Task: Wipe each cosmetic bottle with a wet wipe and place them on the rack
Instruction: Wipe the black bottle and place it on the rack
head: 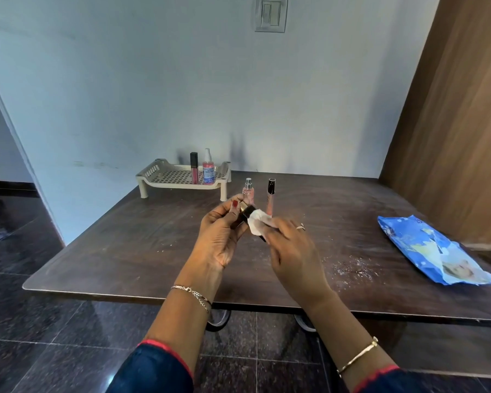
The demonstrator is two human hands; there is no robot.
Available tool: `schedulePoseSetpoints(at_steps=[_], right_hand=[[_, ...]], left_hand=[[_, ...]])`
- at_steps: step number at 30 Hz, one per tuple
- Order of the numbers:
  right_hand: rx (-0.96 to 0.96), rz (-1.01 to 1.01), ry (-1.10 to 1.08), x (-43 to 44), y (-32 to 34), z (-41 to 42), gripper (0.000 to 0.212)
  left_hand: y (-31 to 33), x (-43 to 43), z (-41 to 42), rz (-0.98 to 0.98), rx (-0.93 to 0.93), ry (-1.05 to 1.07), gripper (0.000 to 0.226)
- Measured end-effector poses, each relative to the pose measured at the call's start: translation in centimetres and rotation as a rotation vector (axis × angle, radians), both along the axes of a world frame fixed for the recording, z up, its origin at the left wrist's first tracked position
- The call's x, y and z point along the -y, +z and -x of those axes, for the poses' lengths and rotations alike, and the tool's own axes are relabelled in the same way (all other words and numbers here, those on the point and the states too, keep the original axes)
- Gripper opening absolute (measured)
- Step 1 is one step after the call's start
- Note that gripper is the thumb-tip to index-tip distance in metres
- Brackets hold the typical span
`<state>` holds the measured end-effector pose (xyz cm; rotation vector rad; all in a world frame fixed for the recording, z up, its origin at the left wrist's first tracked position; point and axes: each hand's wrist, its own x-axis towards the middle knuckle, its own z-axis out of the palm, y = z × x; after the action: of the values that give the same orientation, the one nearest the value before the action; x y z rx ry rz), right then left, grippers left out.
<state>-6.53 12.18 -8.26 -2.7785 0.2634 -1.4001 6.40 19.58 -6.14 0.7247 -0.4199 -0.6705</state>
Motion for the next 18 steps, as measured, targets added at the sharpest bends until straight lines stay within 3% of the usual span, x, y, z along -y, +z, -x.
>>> schedulePoseSetpoints(at_steps=[6,13,18], right_hand=[[0.06,0.048,-0.021,1.2,-2.1,1.5,0.027],[0.245,-0.432,-0.071,1.5,-1.4,1.3,0.021],[0.121,-0.259,-0.008,0.3,-1.2,0.3,0.024]], left_hand=[[-0.1,-0.5,-0.7,-0.008,-0.057,0.026,0.016],[0.3,-0.3,-0.5,-0.005,-0.04,0.023,0.015],[-0.1,0.1,-0.3,0.005,-0.06,0.016,0.016]])
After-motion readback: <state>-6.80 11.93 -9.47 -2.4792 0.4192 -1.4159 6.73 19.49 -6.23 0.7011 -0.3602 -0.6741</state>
